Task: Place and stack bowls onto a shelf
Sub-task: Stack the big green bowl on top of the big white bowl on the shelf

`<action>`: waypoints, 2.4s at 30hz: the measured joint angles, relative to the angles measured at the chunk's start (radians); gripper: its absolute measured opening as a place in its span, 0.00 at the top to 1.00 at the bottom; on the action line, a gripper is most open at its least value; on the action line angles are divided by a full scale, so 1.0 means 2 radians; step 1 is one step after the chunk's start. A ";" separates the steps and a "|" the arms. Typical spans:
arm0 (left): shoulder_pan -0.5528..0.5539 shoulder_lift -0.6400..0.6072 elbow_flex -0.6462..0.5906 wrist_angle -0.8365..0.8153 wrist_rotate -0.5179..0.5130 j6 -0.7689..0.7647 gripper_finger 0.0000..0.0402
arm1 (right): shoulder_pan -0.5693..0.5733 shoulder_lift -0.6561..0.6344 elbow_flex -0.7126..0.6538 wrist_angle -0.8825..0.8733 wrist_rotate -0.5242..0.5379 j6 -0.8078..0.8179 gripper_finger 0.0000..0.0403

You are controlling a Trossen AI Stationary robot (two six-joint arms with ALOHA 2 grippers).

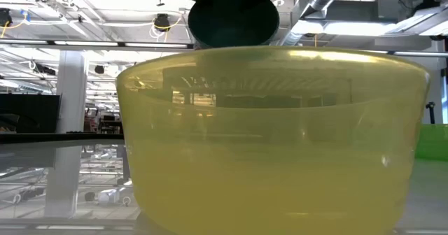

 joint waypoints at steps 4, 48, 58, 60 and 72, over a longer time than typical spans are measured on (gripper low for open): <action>0.000 0.000 0.000 0.022 0.011 0.012 1.00 | -0.007 -0.001 0.000 -0.013 0.002 0.013 0.75; -0.012 -0.064 -0.001 -0.350 0.164 -0.331 0.48 | -0.368 0.104 0.170 0.051 -0.433 0.136 0.91; -0.007 -0.057 -0.001 -0.352 0.176 -0.335 0.48 | -0.370 0.105 0.179 0.047 -0.434 0.159 0.54; -0.007 -0.058 -0.001 -0.352 0.176 -0.337 0.48 | -0.373 0.097 0.179 0.053 -0.434 0.159 0.46; -0.013 -0.058 -0.090 -0.284 0.165 -0.371 0.48 | -0.376 -0.026 0.103 0.005 -0.437 0.147 0.40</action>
